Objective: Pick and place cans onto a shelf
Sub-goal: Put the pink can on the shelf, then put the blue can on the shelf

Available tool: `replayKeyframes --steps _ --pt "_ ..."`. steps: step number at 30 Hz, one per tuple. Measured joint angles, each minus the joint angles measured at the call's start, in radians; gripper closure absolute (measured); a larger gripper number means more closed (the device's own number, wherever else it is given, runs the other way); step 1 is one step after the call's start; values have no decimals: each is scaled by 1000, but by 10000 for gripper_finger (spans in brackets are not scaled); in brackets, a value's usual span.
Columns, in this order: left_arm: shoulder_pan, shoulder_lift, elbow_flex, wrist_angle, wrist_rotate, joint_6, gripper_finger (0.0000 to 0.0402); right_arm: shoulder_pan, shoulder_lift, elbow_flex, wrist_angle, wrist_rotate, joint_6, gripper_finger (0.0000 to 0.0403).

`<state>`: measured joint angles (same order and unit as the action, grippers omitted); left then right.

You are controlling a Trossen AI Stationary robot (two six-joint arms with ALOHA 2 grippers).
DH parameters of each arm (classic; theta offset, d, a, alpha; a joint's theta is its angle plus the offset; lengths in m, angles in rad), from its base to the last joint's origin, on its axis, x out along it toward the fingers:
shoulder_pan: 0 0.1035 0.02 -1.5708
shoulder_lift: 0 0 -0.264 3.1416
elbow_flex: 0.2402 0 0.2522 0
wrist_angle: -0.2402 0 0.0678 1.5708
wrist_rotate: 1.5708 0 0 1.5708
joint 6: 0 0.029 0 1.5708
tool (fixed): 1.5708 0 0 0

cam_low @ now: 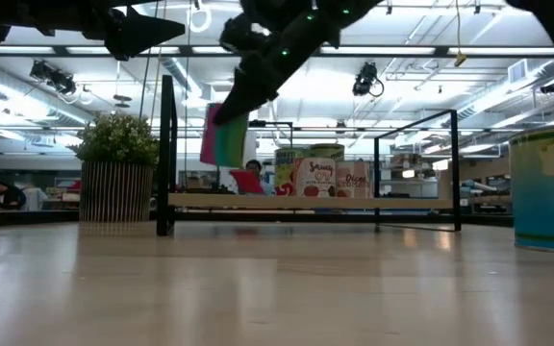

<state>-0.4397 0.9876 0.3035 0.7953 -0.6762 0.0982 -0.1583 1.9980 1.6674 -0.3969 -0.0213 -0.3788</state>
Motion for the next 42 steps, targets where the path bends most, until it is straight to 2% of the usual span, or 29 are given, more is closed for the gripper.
replayKeyframes --steps 6,10,17,27,35,42 --pt "-2 0 0 -11 0 0 13 -48 105 162 -143 25 -28 99" --pt "-2 0 0 -15 0 0 13 -85 130 178 -166 18 -36 99" --pt "-2 0 0 -18 0 6 13 -130 127 177 -242 -55 -36 91" --pt "-2 0 0 -17 0 18 13 -114 126 184 -283 25 -35 35" --pt "-2 0 0 -17 0 13 13 -100 120 258 -366 60 -37 30" --pt "-2 0 0 -17 0 16 13 -49 120 382 -498 56 -36 30"
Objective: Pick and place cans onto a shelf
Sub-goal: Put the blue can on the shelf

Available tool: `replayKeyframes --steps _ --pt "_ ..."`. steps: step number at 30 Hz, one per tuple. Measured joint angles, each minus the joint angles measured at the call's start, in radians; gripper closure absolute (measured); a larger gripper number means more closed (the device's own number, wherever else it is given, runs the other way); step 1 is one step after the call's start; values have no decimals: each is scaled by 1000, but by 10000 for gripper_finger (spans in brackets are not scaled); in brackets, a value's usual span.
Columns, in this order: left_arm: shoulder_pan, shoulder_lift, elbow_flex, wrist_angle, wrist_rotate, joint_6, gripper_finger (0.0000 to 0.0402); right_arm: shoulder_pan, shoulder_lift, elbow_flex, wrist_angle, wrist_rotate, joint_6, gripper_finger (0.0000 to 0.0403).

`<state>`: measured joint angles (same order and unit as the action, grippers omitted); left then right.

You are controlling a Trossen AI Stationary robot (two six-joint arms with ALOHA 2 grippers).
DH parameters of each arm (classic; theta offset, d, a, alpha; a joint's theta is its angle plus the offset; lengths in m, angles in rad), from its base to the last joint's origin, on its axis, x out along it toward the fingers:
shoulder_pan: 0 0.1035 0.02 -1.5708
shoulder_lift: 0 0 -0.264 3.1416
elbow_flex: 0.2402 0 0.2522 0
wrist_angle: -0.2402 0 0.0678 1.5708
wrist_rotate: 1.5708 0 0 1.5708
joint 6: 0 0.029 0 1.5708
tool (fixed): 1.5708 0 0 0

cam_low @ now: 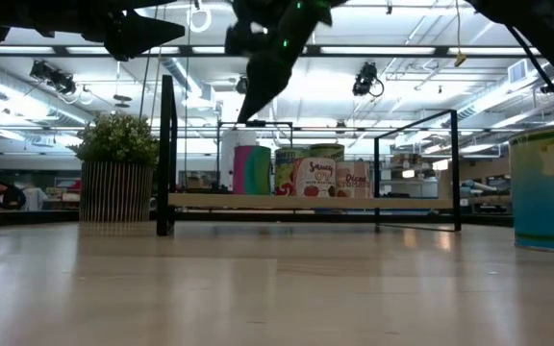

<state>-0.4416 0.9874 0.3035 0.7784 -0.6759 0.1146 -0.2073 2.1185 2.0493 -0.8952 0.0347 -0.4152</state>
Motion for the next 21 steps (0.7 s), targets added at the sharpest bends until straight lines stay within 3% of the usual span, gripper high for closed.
replayKeyframes --steps 8,12,16,21 --pt "0 0 0 -14 0 -5 13 165 -13 74 -252 29 12 36" --pt "0 0 0 -17 0 -17 13 246 -43 72 -327 40 127 50" --pt "0 0 0 -29 0 -25 13 302 -75 4 -416 58 279 63" --pt "0 0 0 -31 0 -26 13 356 -180 -215 -379 75 456 77"
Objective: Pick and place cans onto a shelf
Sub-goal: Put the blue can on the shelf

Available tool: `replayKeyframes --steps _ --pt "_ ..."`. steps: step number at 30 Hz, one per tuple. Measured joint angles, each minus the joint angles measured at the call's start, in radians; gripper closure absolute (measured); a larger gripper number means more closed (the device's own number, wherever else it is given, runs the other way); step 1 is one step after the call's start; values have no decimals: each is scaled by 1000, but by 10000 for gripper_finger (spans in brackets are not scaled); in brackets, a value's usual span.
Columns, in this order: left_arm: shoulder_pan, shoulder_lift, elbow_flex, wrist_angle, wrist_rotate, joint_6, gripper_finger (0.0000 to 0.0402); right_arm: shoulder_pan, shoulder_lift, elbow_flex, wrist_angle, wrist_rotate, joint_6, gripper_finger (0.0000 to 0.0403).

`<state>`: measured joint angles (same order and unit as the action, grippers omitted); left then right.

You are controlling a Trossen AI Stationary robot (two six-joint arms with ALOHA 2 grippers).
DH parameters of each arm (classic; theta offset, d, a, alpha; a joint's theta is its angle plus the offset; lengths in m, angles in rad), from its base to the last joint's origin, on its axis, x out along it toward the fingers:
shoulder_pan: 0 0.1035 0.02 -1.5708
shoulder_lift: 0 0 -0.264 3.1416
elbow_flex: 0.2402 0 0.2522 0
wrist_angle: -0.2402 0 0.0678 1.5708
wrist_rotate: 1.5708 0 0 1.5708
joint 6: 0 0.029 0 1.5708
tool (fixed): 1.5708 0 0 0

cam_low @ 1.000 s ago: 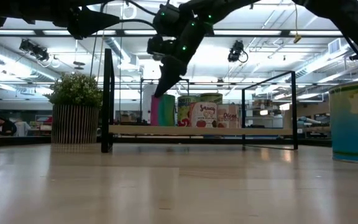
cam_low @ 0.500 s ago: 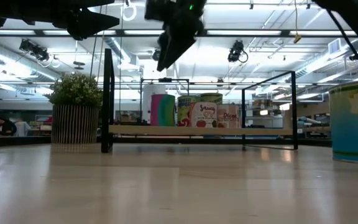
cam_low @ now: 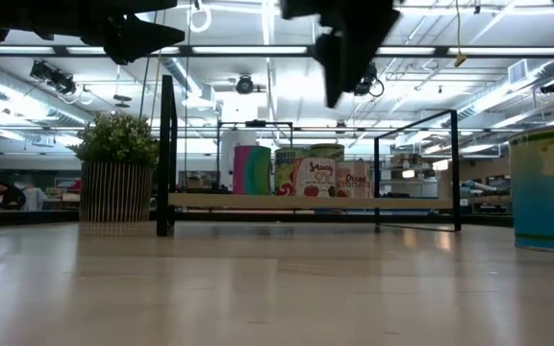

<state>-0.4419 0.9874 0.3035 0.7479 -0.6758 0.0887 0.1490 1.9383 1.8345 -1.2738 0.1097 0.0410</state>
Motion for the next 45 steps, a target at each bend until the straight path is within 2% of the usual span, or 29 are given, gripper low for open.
replayKeyframes --steps 6,10,14,21,26,34,45 --pt "0 0 0 1 0 0 13 60 -167 -298 150 1 204 80" --pt "0 0 0 2 0 0 13 106 -256 -425 194 -3 346 80" --pt "0 0 0 3 0 0 13 168 -326 -459 153 8 480 80" --pt "0 0 0 8 0 -5 13 262 -428 -481 -32 90 692 80" --pt "0 0 0 7 0 -18 13 306 -503 -571 -89 95 798 80" --pt "0 0 0 8 0 -18 13 334 -607 -718 -87 20 877 80" --pt "0 0 0 7 0 -18 13 324 -618 -725 -142 -6 834 79"
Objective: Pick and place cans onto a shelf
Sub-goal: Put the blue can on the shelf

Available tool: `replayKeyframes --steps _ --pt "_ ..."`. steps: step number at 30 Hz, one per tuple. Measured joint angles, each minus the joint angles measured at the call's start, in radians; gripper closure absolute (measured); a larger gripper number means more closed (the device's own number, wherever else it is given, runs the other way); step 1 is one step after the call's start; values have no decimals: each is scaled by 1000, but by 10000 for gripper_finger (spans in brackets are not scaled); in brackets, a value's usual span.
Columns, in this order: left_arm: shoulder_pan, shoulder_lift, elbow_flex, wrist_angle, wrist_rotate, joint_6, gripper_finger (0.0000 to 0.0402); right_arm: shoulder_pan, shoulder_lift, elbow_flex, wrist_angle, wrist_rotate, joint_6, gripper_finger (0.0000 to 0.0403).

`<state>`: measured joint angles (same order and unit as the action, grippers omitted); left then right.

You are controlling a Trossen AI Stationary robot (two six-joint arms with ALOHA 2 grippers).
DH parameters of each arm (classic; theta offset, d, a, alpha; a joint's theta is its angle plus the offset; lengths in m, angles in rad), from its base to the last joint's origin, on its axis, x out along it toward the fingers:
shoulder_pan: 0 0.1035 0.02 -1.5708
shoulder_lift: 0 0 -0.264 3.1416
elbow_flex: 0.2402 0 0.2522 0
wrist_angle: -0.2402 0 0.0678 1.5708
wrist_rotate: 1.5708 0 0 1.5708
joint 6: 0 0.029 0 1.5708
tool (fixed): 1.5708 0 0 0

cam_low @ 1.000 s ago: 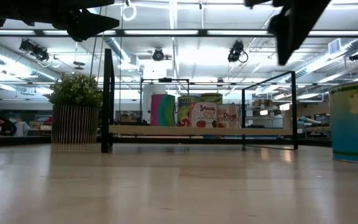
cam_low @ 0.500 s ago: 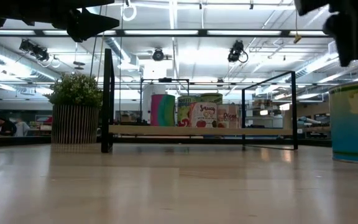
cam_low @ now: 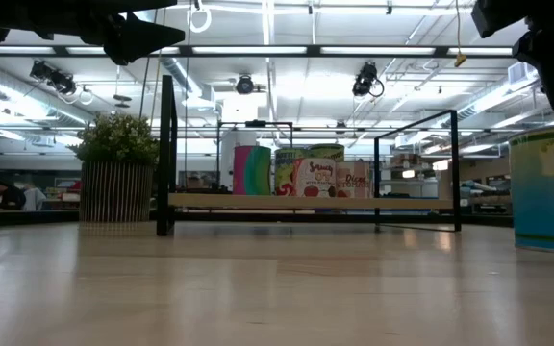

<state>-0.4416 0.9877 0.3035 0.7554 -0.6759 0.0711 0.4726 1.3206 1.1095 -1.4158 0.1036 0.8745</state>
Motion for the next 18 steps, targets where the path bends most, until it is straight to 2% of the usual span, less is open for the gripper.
replayKeyframes --steps 3,10,18 --pt "0 0 0 -1 0 0 13 12 1 -1 -40 17 -4 79" --pt "0 0 0 -3 0 0 13 37 1 -60 -6 52 -1 79" --pt "0 0 0 -1 0 0 13 47 1 -170 104 -22 8 61"
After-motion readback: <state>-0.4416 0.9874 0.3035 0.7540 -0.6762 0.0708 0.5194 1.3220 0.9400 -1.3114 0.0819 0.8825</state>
